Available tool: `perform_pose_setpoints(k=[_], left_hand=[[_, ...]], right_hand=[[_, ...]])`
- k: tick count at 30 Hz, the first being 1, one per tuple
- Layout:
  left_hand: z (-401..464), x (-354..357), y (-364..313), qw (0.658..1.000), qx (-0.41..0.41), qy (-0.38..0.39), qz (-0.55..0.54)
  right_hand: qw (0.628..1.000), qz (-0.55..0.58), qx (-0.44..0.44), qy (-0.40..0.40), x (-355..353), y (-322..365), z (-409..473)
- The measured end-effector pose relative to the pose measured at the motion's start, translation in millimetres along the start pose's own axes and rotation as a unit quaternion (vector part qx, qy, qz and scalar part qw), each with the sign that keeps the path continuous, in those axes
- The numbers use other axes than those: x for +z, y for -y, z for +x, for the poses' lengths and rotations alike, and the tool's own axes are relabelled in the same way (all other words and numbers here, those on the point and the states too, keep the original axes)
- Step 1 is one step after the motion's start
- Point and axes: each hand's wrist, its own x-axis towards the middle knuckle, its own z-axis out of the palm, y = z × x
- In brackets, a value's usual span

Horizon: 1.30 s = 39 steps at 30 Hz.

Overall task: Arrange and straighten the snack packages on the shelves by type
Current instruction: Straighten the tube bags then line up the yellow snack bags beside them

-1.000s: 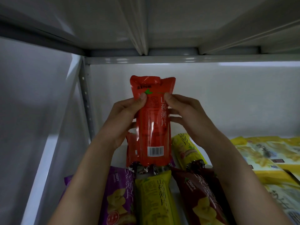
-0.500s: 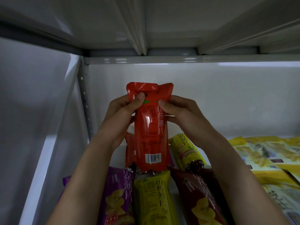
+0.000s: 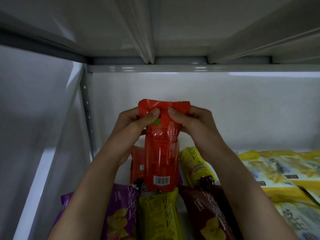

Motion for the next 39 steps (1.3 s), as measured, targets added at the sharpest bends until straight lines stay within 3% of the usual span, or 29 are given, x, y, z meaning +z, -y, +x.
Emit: perform_pose_setpoints(k=[14, 22, 29, 34, 39], left_hand=[[-1.7, -2.8, -0.3, 0.999, 0.004, 0.049, 0.021], [-0.7, -5.0, -0.3, 1.0, 0.012, 0.02, 0.014], [-0.4, -1.5, 2.6, 0.993, -0.056, 0.102, 0.026], [2.1, -4.1, 6.8, 0.996, -0.035, 0.052, 0.058], [2.5, -8.7, 8.5, 0.997, -0.027, 0.043, 0.064]], right_hand=[[0.999, -0.008, -0.011, -0.033, -0.2, -0.4, -1.0], [0.995, -0.033, 0.051, 0.076, -14.3, 3.6, 0.2], [0.999, -0.019, 0.026, 0.006, -19.6, 1.6, 1.4], [0.997, 0.002, 0.061, 0.038, -17.1, 1.5, 3.0], [0.991, -0.054, 0.083, 0.092, -20.0, -0.2, 2.6]])
